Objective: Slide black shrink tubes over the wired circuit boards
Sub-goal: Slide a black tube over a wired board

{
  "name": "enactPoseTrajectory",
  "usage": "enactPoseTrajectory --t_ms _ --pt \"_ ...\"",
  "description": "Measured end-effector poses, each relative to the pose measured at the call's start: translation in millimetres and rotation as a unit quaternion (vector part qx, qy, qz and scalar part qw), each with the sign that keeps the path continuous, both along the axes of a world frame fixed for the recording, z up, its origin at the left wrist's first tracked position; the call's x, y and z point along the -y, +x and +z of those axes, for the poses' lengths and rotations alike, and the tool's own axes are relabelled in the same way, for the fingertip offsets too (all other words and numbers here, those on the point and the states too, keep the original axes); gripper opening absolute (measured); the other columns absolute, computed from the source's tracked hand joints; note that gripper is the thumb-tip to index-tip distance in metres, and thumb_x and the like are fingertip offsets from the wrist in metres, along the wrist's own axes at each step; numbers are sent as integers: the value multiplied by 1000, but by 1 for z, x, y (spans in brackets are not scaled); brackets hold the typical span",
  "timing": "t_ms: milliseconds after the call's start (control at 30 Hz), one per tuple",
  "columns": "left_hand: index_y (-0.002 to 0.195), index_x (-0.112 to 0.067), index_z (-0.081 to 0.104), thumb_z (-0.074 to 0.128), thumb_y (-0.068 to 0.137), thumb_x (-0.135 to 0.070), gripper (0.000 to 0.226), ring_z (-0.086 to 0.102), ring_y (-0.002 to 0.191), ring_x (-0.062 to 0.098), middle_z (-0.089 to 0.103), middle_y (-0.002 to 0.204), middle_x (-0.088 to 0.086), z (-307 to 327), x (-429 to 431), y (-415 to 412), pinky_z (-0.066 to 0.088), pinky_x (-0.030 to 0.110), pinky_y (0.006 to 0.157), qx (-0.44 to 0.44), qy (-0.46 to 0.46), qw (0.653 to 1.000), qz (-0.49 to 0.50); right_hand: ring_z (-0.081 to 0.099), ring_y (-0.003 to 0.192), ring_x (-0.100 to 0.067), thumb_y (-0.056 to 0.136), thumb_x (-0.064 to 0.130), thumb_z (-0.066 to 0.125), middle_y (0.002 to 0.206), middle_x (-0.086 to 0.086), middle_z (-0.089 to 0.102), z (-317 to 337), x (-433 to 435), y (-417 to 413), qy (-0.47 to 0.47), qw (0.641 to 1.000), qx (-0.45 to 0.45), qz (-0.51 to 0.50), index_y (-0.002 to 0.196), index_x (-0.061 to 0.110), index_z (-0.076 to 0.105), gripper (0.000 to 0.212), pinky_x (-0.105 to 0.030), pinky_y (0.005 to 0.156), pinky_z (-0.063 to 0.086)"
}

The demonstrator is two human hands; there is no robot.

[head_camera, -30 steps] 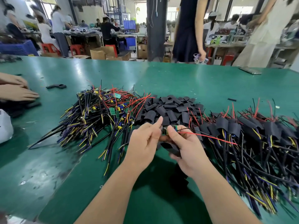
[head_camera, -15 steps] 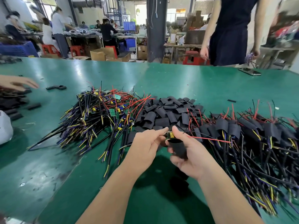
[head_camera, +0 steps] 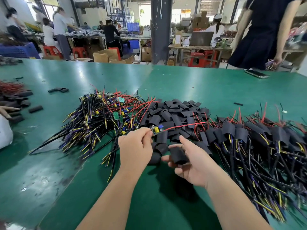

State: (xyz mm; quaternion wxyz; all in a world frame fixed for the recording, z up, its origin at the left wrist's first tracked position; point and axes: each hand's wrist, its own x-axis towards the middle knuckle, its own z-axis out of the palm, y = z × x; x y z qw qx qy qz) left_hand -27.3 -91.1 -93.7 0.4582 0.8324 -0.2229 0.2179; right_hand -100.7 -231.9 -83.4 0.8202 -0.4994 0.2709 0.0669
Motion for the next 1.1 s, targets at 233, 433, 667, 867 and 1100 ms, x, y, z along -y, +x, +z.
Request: enactPoseTrajectory --t_ms 233,433,667,867,1100 --pt "78 -21 66 46 89 -24 23 51 55 3 56 57 -15 -1 -6 7 49 43 68 -8 -47 999 22 60 81 -22 103 12 38 106 -15 59 -1 0 0 -40 994 102 18 112 19 65 29 -22 54 50" --pt "75 -31 58 50 92 -20 23 58 63 5 59 59 -16 -4 -9 11 42 19 59 -11 -53 998 -13 60 83 -17 104 19 37 112 -7 56 5 14 -1 13 986 162 -49 103 26 73 36 -24 69 56" --pt "83 -28 62 54 95 -6 26 53 55 -4 61 63 -17 -3 -10 12 34 6 53 -11 -98 995 -35 71 91 -33 98 13 49 81 -11 69 7 32 -1 63 954 219 -193 107 11 58 12 -42 83 57" --pt "82 -25 63 53 96 -6 26 47 50 -2 60 62 -14 -3 -9 12 30 8 49 -32 -120 991 -48 71 94 -29 99 19 49 75 -10 69 14 40 -4 193 899 260 -296 90 3 55 20 -49 84 56" --pt "80 -26 62 53 96 -7 26 48 50 0 60 63 -14 -1 -9 10 30 9 48 -26 -109 992 -53 71 95 -27 96 18 53 96 -23 71 20 38 -7 260 867 287 -312 120 -5 54 33 -36 73 60"
